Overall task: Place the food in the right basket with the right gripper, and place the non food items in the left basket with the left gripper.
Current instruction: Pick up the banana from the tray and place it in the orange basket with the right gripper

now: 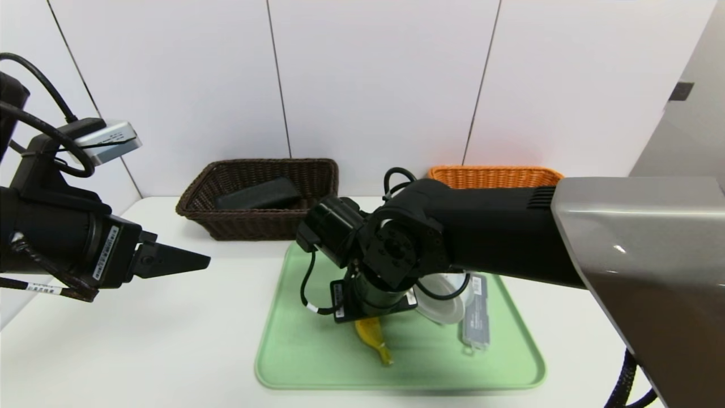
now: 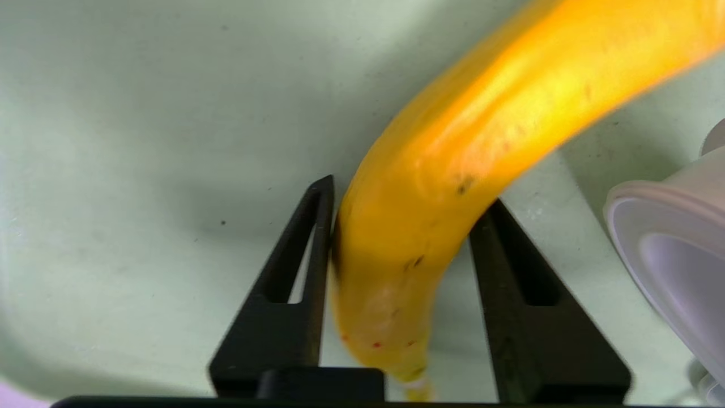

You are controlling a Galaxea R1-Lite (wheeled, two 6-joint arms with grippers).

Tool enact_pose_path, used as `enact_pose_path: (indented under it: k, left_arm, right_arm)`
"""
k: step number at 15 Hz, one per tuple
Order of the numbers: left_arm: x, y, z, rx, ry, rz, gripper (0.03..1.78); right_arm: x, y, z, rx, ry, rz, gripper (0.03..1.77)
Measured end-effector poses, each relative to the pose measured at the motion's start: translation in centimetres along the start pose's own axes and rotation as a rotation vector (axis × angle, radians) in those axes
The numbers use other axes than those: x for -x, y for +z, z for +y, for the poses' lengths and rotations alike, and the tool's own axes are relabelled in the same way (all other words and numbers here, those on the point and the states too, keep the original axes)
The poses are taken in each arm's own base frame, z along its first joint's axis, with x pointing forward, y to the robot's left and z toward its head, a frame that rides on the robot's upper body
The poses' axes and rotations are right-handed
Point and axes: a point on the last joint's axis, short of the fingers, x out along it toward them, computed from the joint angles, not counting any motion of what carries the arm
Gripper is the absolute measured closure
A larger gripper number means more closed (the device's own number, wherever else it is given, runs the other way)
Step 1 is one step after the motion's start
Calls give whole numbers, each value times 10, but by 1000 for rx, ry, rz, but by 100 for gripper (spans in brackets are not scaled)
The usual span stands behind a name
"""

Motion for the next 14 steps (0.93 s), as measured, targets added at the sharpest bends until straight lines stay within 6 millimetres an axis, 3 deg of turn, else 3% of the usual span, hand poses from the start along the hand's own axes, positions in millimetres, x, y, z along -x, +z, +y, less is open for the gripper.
enact_pose_path:
  k: [1, 9, 14]
  left_arm:
    - [0, 0, 0, 0, 0, -1, 12]
    - [3, 0, -1, -2, 1, -11, 12]
    - [8, -1, -2, -3, 2, -24, 12]
  right_arm:
    - [2, 0, 0, 1, 5, -4, 128]
    - [19, -4, 7, 29, 34, -29, 128]
    - [55, -6, 9, 54, 90, -92, 128]
